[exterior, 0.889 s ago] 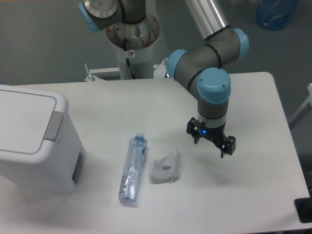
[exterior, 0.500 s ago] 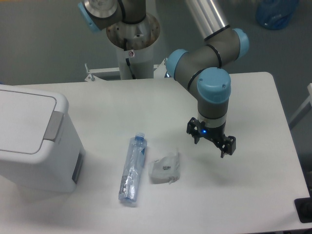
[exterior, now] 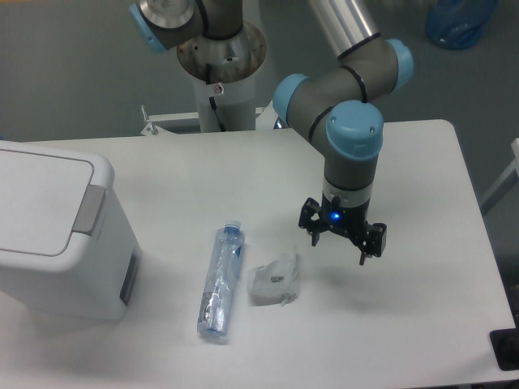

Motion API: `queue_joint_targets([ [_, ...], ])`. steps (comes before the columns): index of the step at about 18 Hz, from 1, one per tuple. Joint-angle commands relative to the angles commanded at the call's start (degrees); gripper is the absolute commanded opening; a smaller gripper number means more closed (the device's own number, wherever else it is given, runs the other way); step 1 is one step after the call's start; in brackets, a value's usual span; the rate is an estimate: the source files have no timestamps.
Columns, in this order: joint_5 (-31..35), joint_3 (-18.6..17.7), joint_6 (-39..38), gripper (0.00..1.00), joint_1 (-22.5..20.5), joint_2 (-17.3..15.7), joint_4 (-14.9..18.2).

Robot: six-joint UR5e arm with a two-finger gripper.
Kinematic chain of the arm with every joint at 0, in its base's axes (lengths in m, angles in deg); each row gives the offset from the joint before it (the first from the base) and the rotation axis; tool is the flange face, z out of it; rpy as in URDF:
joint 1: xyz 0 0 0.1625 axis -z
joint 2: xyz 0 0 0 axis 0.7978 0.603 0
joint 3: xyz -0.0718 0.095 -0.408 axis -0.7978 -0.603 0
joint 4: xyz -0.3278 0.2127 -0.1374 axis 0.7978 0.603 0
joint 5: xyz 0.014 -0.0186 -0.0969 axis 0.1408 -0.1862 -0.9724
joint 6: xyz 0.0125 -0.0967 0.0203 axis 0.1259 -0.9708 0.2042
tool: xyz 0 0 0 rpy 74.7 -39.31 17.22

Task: Open the trash can
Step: 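Move the open gripper across the table to the trash can lid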

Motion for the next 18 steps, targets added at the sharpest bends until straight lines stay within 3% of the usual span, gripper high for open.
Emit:
queue_joint_targets([
  [4, -2.4, 2.1, -9.6, 1.0, 4.0, -1.1, 0.0],
  [7, -6.1, 3.4, -19.2, 1.0, 5.5, -4.3, -0.1],
  [11, -11.5, 7.4, -28.0, 1.0, 10.7, -6.9, 0.0],
  [14, -15.3, 7.4, -30.5, 1.0, 13.6, -9.7, 0.0],
  [18, -15.5, 6.1, -30.7, 1.0, 17.5, -11.9, 0.0],
])
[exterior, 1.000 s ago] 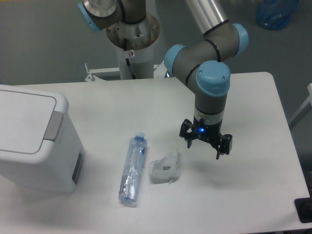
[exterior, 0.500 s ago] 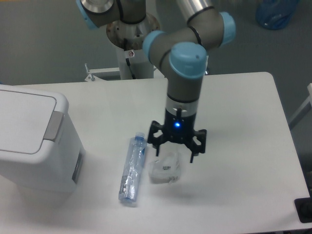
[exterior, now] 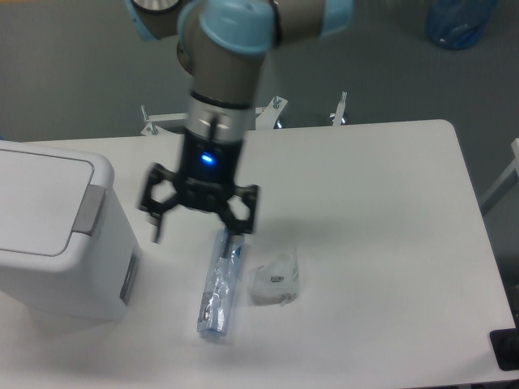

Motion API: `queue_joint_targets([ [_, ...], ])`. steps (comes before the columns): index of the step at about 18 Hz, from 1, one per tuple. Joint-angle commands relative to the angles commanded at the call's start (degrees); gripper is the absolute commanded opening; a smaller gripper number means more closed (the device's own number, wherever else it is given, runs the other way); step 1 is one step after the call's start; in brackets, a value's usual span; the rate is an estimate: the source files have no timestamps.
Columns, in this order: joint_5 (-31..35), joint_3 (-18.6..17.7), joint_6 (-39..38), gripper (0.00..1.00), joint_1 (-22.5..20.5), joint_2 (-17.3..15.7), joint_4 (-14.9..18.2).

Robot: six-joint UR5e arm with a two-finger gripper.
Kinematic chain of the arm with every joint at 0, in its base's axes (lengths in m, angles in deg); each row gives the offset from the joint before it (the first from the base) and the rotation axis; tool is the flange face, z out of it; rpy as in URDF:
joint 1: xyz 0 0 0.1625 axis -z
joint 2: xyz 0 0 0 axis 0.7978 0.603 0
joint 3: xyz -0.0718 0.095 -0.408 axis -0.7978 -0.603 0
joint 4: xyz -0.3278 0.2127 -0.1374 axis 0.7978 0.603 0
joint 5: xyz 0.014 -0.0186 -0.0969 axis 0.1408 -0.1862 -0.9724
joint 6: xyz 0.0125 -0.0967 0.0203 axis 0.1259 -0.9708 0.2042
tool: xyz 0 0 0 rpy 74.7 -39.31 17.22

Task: Open the trash can
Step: 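Move the open gripper across the table to the trash can lid, then push the gripper finger against the lid edge to flip it open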

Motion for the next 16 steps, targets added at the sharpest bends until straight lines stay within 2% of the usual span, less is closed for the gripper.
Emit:
queue_joint_targets([
  [10, 0.5, -5.0, 0.6, 1.0, 1.1, -0.7, -0.1],
  [16, 1.1, -6.2, 0.7, 1.0, 1.1, -0.6, -0.4],
])
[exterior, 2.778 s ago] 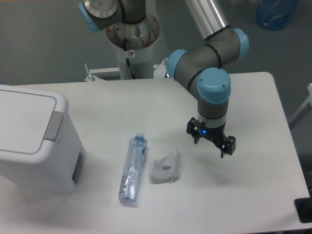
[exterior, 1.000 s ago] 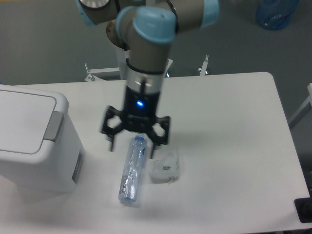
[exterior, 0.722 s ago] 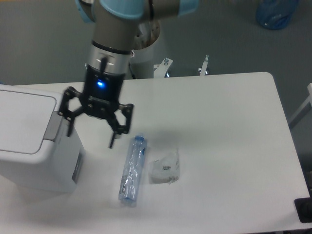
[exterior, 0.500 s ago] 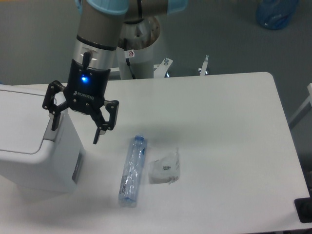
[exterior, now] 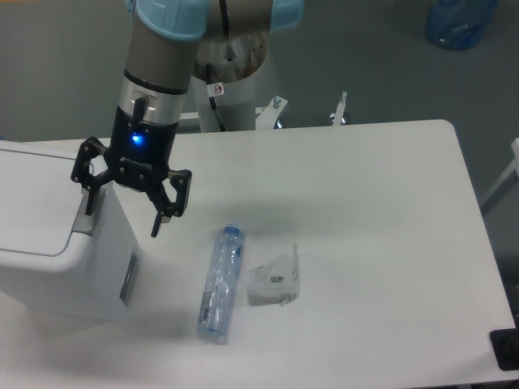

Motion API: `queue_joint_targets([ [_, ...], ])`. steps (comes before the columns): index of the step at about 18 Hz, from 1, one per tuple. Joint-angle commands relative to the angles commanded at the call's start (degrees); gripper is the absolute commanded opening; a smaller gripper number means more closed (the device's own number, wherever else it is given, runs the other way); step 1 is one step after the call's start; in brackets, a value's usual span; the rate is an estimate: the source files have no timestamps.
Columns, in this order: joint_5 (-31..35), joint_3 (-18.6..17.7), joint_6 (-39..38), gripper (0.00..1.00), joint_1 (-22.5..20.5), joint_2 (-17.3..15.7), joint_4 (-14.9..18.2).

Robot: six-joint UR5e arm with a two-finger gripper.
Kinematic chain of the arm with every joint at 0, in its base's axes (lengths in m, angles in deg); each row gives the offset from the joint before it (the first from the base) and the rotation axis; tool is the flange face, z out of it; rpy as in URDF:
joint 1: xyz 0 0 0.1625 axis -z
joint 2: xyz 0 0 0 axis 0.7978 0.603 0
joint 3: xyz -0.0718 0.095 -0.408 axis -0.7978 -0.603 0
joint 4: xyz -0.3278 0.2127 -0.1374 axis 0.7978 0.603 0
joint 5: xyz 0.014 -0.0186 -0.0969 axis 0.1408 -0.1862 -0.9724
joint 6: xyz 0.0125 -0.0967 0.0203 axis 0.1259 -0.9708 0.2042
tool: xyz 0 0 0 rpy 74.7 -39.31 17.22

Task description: Open the trash can

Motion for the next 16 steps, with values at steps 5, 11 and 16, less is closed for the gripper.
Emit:
queue_joint_targets([
  [5, 0.1, -0.1, 0.0, 1.0, 0.1, 0.2, 0.1],
  [11, 0.0, 1.0, 0.2, 1.0, 0.1, 0.2, 0.2],
  [16, 0.0, 3.9, 3.1, 1.0, -4.1, 0.4, -0.1],
])
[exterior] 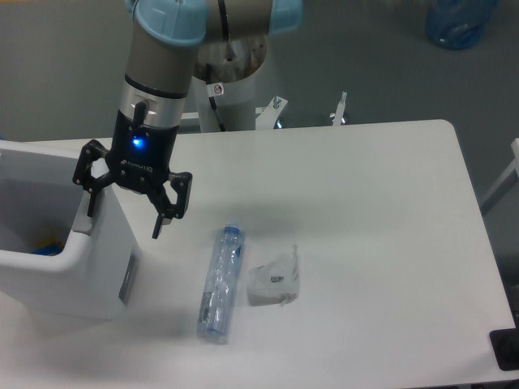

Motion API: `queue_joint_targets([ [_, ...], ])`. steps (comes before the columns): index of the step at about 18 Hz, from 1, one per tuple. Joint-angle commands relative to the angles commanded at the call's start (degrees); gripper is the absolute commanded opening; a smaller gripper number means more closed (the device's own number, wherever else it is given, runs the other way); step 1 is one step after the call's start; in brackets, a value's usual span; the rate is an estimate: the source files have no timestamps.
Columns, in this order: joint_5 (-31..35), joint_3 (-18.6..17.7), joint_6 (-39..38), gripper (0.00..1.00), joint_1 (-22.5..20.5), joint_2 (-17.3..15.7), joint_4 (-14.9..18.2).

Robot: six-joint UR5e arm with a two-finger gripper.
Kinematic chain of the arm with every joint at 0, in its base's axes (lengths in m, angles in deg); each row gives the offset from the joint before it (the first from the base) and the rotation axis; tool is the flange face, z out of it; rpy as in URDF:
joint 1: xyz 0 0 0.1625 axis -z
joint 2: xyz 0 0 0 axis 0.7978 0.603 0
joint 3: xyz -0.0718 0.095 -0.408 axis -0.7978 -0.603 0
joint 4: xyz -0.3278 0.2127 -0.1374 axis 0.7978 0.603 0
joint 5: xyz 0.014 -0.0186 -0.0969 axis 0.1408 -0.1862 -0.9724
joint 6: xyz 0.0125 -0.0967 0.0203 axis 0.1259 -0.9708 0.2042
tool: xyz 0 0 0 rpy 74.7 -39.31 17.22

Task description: Open the trash can

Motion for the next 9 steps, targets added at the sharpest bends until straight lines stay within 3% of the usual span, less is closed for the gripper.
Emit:
queue_joint_targets([
  [4, 0.1, -0.8, 5.7, 1.0, -7.6, 0.0, -0.1],
  [9, 0.6, -5.4, 19.4, 1.0, -16.1, 1.1, 0.1],
])
